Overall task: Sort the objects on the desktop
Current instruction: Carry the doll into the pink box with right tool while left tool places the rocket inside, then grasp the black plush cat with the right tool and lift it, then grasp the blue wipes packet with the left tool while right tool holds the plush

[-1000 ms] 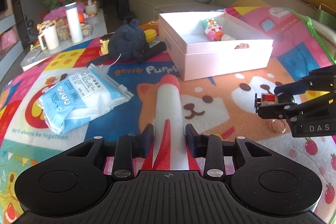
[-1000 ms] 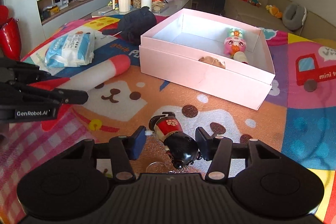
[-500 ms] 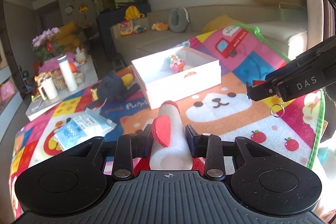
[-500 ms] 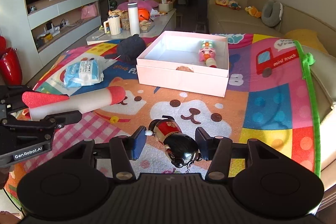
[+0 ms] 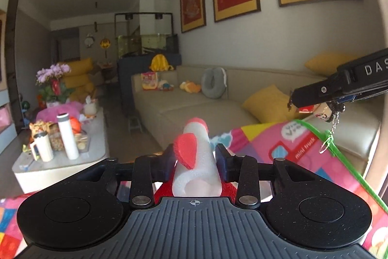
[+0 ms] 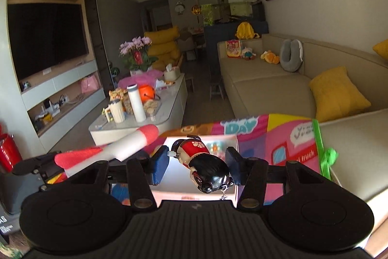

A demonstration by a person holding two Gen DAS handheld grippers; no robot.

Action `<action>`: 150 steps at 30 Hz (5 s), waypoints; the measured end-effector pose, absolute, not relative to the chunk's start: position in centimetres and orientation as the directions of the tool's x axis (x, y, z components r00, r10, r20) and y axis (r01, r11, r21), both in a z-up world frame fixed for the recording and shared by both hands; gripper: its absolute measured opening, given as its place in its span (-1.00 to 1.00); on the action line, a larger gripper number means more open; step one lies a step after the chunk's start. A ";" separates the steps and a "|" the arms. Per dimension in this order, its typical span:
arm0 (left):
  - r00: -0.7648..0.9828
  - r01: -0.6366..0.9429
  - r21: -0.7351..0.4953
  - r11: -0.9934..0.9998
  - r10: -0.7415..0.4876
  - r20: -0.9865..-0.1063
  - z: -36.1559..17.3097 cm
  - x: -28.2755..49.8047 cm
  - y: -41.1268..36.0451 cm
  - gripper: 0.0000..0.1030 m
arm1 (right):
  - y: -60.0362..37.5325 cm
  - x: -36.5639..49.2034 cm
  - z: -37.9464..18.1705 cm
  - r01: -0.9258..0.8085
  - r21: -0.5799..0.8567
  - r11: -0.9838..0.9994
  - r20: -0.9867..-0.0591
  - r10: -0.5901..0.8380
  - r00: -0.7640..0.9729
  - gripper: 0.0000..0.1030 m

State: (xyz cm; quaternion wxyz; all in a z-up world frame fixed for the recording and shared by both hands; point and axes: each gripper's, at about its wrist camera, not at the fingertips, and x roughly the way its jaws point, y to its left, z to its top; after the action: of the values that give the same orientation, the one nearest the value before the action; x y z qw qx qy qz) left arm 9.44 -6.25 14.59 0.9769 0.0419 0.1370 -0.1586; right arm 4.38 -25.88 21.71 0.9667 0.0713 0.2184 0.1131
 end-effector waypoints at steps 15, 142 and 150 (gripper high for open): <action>0.838 0.173 0.015 0.985 -0.139 -0.528 3.5 7.6 3.3 0.93 | -23.7 16.7 12.8 -0.112 0.267 0.957 -0.590 0.255 0.766 0.27; 0.692 0.492 -0.033 0.870 -0.414 -0.591 1.5 3.9 -0.9 1.00 | -29.6 -1.3 8.1 0.103 0.195 0.975 -0.493 0.007 0.870 1.00; 0.777 0.076 -0.104 0.992 -0.125 -0.617 3.3 8.3 -1.4 1.00 | -30.1 -1.3 7.1 0.156 0.209 0.965 -0.507 -0.030 0.861 1.00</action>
State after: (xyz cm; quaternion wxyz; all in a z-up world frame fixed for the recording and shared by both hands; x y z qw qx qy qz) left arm 8.31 -1.41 3.28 0.9419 -0.0367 0.3297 -0.0533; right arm -1.26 -30.15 7.15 0.9569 0.1224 0.2590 -0.0486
